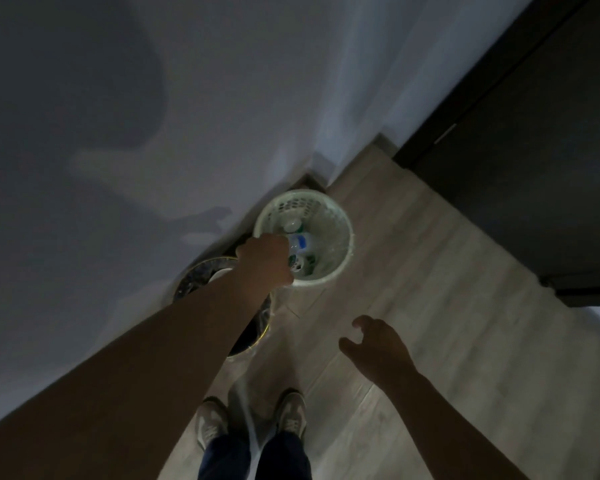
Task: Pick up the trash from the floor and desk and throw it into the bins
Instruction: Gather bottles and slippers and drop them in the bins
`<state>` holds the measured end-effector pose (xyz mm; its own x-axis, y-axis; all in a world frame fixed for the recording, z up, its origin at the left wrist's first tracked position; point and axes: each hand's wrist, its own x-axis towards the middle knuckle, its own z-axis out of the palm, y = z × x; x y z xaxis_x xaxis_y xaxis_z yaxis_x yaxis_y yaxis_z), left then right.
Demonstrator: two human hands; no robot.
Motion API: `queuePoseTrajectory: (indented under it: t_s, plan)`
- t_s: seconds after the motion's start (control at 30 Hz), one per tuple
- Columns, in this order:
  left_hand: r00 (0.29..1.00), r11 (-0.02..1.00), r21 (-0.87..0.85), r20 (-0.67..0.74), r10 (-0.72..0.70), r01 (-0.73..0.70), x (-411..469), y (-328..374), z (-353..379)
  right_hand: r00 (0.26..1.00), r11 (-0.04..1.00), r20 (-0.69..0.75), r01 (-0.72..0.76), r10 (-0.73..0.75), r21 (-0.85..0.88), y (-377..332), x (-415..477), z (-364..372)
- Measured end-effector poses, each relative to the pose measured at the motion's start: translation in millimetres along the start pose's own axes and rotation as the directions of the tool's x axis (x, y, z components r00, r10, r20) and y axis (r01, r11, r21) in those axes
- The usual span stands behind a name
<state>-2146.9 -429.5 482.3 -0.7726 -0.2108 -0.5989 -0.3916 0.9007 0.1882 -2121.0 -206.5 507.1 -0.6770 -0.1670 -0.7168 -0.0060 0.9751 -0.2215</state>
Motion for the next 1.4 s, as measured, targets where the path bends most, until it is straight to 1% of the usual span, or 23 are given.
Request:
queuePoseTrajectory:
  t_s: [0.03,0.17,0.27,0.37,0.53,0.67,0.83,0.93,1.0,1.07,1.17,1.23,1.33,1.4]
  plan:
    - [0.999,1.0,0.018,-0.021,0.025,-0.024,-4,-2,1,1.0,1.0,0.001,0.001,-0.001,0.0,-1,-2,-1]
    - [0.995,0.993,0.064,0.023,0.098,-0.099,-41,-13,-9,1.0,1.0,-0.007,0.024,-0.024,-0.013,-11,-16,-13]
    - [0.994,0.987,0.118,0.022,0.103,-0.104,-74,-21,-31,0.998,0.998,-0.032,0.056,-0.057,-0.037,-27,-31,-29]
    - [0.99,0.974,0.178,0.025,0.137,-0.139,-109,-29,-57,0.993,0.993,-0.058,0.095,-0.099,-0.076,-47,-53,-47]
    - [0.988,0.975,0.159,0.007,0.154,-0.153,-175,-42,-114,0.977,0.971,-0.104,0.166,-0.186,-0.174,-78,-107,-85]
    - [0.984,0.97,0.172,-0.034,0.177,-0.169,-228,-48,-165,0.936,0.928,-0.143,0.282,-0.321,-0.243,-100,-156,-127]
    - [0.974,0.983,0.146,-0.18,0.141,-0.115,-310,-47,-231,0.845,0.827,-0.127,0.46,-0.52,-0.324,-128,-208,-197]
    - [0.96,0.995,0.083,-0.27,0.069,-0.049,-365,-44,-259,0.751,0.72,-0.086,0.584,-0.654,-0.376,-147,-241,-245]
    - [0.942,1.0,0.025,-0.337,-0.003,0.012,-400,-39,-269,0.662,0.639,-0.075,0.679,-0.746,-0.362,-161,-262,-275]
    - [0.911,0.995,-0.031,-0.401,-0.095,0.09,-429,-32,-276,0.559,0.531,-0.044,0.757,-0.828,-0.38,-176,-282,-299]
    - [0.835,0.973,-0.11,-0.5,-0.231,0.203,-463,-19,-272,0.388,0.343,0.02,0.836,-0.921,-0.429,-194,-310,-317]
    - [0.791,0.951,-0.164,-0.528,-0.31,0.263,-481,-9,-265,0.285,0.222,0.077,0.866,-0.956,-0.449,-210,-328,-317]
    - [0.714,0.904,-0.24,-0.555,-0.426,0.353,-517,-2,-255,0.155,0.068,0.152,0.883,-0.976,-0.464,-234,-355,-306]
    - [0.643,0.857,-0.294,-0.569,-0.513,0.423,-550,-2,-244,0.067,-0.038,0.21,0.887,-0.975,-0.46,-247,-375,-291]
